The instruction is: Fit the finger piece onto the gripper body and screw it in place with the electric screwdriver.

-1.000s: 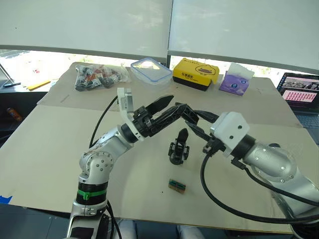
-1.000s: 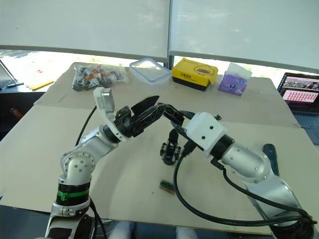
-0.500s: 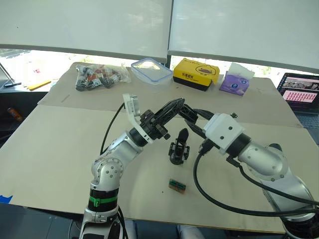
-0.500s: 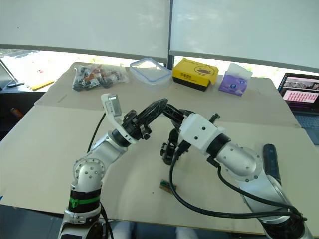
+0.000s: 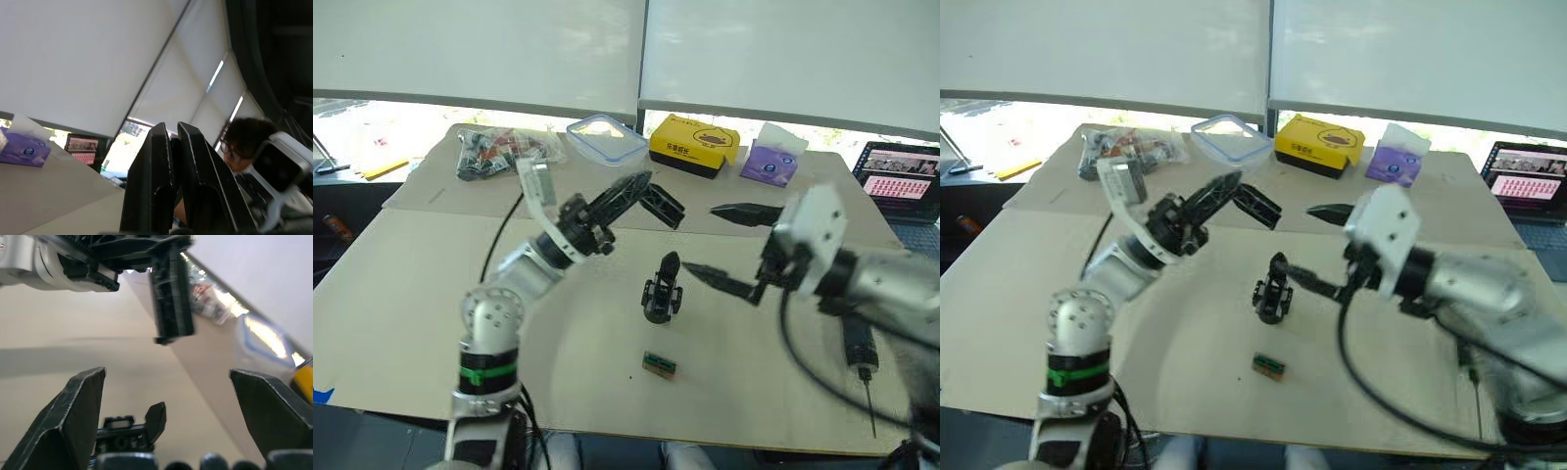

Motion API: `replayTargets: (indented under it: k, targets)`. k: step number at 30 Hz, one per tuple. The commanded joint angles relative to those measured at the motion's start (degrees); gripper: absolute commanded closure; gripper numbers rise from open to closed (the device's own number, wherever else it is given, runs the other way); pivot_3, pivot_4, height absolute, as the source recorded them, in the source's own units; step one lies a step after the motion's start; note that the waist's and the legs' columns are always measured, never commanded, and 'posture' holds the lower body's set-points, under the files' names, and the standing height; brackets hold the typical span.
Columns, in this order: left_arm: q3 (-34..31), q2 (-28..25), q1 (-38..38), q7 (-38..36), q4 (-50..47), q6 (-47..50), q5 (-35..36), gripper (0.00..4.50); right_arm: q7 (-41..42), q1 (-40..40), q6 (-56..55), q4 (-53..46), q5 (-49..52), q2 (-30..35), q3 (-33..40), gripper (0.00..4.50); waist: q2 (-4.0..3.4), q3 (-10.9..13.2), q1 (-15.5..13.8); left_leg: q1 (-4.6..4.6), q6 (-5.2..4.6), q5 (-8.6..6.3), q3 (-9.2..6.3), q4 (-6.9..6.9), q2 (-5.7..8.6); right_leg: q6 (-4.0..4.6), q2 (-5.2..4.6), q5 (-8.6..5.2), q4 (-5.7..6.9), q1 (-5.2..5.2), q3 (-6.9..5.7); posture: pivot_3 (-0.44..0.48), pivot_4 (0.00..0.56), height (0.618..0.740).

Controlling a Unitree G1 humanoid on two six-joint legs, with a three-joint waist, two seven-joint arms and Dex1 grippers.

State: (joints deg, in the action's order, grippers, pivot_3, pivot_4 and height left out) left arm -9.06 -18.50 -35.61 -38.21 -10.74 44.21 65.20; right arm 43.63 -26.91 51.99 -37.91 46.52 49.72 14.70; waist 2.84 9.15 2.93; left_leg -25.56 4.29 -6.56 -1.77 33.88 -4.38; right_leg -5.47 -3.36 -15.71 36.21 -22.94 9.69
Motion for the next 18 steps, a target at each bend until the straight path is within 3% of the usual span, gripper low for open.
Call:
replayTargets:
  k: [1, 4, 6, 12, 18]
  targets:
    - [2.83, -8.12, -3.72, -11.37, 3.09, 7.06, 0.35, 4.5, 3.58, -3.12, 13.06, 1.9, 16.42, 6.18, 0.58, 0.03, -0.01, 0.01, 0.0, -0.01, 0.0, 0.0, 0.0, -0.03, 0.0, 0.01, 0.0, -0.01, 0.0, -0.04, 0.0, 0.0, 0.15, 0.74]
    - [7.22, -13.85, -5.46, -18.64, 3.88, 11.97, -0.98, 4.5, 4.58, -6.23, 19.56, 3.98, 23.05, 9.53, -3.83, 0.03, -0.03, 0.02, -0.05, -0.08, 0.01, -0.01, 0.01, -0.09, 0.0, 0.09, -0.02, -0.05, -0.06, -0.11, 0.0, 0.0, 0.15, 0.74]
    - [8.77, -14.91, -5.9, -20.99, 3.59, 13.36, -1.2, 4.5, 1.2, -8.86, 21.38, 5.3, 26.37, 7.18, -6.56, 0.03, -0.04, 0.03, -0.15, -0.14, 0.01, -0.01, 0.02, -0.11, 0.0, 0.09, -0.02, -0.06, -0.09, -0.17, 0.0, 0.0, 0.15, 0.74]
    - [13.43, -14.68, -3.29, -24.48, -0.06, 12.1, -5.7, 4.5, -15.69, -13.97, 26.55, 10.14, 36.77, -3.27, -14.67, 0.03, -0.05, 0.05, 0.17, -0.27, 0.01, -0.01, 0.0, -0.08, -0.03, 0.12, 0.01, -0.03, -0.04, -0.32, -0.02, 0.0, 0.15, 0.74]
    - [14.07, -14.4, -2.04, -26.01, -1.29, 12.45, -6.6, 4.5, -21.28, -15.68, 27.65, 11.08, 39.3, -5.63, -18.12, 0.03, -0.09, 0.08, -0.41, -0.81, -0.01, 0.01, -0.06, -0.01, -0.02, -0.04, 0.03, 0.31, 0.14, -0.84, -0.04, 0.0, 0.15, 0.74]
